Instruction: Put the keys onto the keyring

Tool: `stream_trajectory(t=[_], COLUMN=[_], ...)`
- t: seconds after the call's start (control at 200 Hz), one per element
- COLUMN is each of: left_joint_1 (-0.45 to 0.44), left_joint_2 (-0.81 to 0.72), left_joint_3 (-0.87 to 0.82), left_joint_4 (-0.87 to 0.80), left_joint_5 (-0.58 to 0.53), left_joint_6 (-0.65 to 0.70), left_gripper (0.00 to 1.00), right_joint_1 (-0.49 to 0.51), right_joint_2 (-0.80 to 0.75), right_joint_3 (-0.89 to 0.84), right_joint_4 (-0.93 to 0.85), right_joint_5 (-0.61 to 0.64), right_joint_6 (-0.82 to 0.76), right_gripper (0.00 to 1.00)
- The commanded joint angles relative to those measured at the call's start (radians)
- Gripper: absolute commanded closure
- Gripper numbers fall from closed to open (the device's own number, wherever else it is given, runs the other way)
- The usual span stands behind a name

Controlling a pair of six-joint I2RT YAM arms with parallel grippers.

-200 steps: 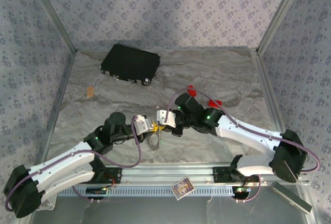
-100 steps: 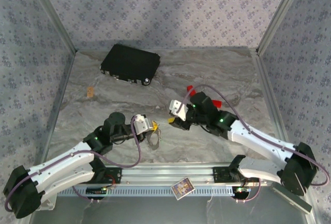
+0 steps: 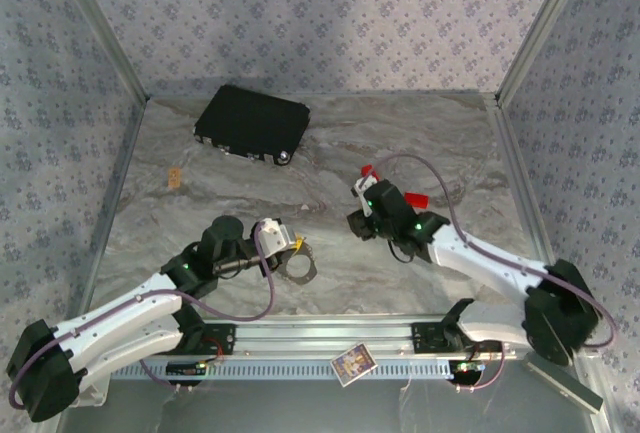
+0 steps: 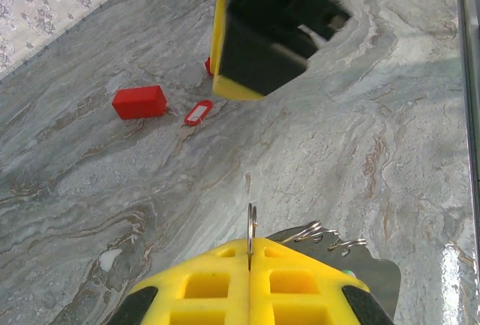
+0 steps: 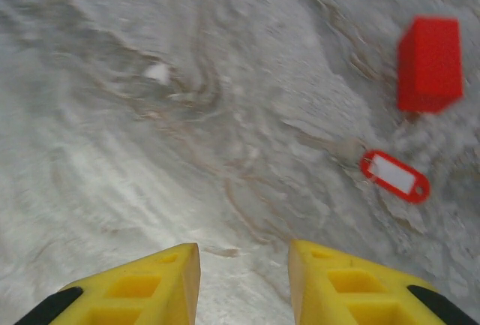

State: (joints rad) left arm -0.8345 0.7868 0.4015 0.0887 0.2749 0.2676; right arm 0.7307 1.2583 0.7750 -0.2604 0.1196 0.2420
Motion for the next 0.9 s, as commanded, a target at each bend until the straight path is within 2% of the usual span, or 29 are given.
stream_trajectory(t=[0.0,0.15,0.25,0.545,0.894], left_joint_1=[-0.009,-0.009,-0.008,-0.009,-0.009], left_joint_2=[0.002,0.01,0.024,0.029,0.023], left_joint_3=[0.051,0.043,0.043,0.044,0.033], left_joint_4=[-0.004,0.013,0.024,0.031,0.035], left_joint_5=[-0.005,-0.01,-0.008,-0.012,-0.01], left_joint_6=[-0.013,-0.027,-0.042,-0.047,-0.028], left_gripper=[1.0,1.0,1.0,1.0,1.0], right_joint_1=[-0.034,-0.069,-0.102,-0.152,-0.203], right_joint_2=[0.12,0.316,0.394,0.477,0.522], right_joint_3=[0.134,0.271,0.304,0.311,0.283], right_joint_4=[-0.179,-0.322,-0.313,-0.2,-0.085], right_joint_5=[0.027,0.046,0.071,0.151,0.102], right_joint_6=[0.143,0.177,0.255,0.428,0.494], right_gripper=[0.63,0.62,0.61,0.62,0.68])
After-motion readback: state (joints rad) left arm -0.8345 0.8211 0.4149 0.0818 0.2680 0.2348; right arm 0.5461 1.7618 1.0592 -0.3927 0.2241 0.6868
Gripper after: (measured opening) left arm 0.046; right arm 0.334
